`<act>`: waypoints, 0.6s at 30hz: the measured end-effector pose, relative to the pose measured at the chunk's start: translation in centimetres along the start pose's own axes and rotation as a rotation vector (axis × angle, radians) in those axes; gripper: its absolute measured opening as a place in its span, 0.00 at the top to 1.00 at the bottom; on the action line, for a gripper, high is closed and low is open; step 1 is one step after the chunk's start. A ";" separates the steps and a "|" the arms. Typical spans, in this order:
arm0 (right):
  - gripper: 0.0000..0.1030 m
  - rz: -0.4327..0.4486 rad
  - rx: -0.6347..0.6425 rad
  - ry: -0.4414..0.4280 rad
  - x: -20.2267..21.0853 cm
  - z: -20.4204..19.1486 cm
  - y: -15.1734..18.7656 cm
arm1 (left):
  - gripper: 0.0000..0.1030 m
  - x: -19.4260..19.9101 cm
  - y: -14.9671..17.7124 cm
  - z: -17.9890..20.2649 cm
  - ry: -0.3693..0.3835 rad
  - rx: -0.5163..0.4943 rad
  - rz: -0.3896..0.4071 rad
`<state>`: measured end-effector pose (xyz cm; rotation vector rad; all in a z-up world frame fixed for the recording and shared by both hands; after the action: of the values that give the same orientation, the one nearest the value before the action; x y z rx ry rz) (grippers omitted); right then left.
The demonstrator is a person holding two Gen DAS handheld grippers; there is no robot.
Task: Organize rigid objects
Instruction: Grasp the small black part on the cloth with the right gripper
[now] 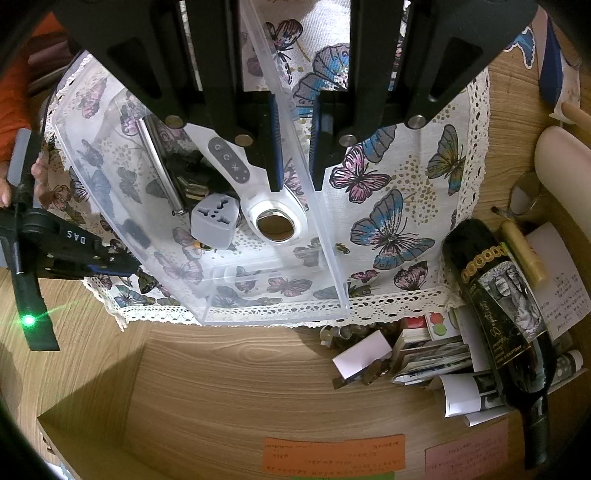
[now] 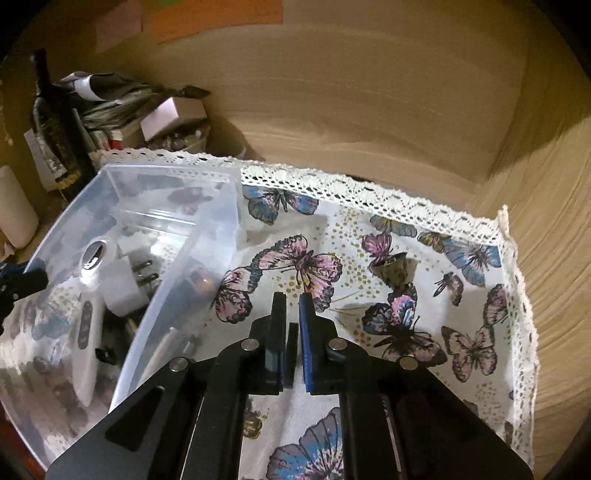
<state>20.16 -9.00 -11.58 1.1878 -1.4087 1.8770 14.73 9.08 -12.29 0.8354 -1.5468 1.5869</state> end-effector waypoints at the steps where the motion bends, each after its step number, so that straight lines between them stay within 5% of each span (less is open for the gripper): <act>1: 0.94 -0.004 -0.002 0.005 0.1 0.0 0.0 | 0.87 0.0 0.0 0.0 -0.001 0.000 0.000; 5: 0.91 -0.023 -0.038 0.025 0.4 1.2 0.5 | 0.87 0.0 0.0 0.0 -0.002 -0.001 0.000; 9: 0.56 -0.048 -0.063 -0.004 -0.4 1.7 0.9 | 0.87 0.0 0.0 0.0 0.002 0.002 0.001; 18: 0.57 -0.149 0.033 -0.051 -3.9 -1.6 2.4 | 0.87 0.0 -0.1 0.0 0.003 0.003 0.000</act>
<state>19.67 -7.90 -16.28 1.3270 -1.2826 1.7855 14.77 9.07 -12.26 0.8342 -1.5432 1.5902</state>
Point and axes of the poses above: each gripper's, at about its wrist camera, not at the fingertips, and x roughly against the way its jaws point, z to its right, y to its underside, the point moved 6 cm from there along -x, roughly the way its jaws point, and after that the axes turned 13 degrees about -z, right-handed, at the moved point
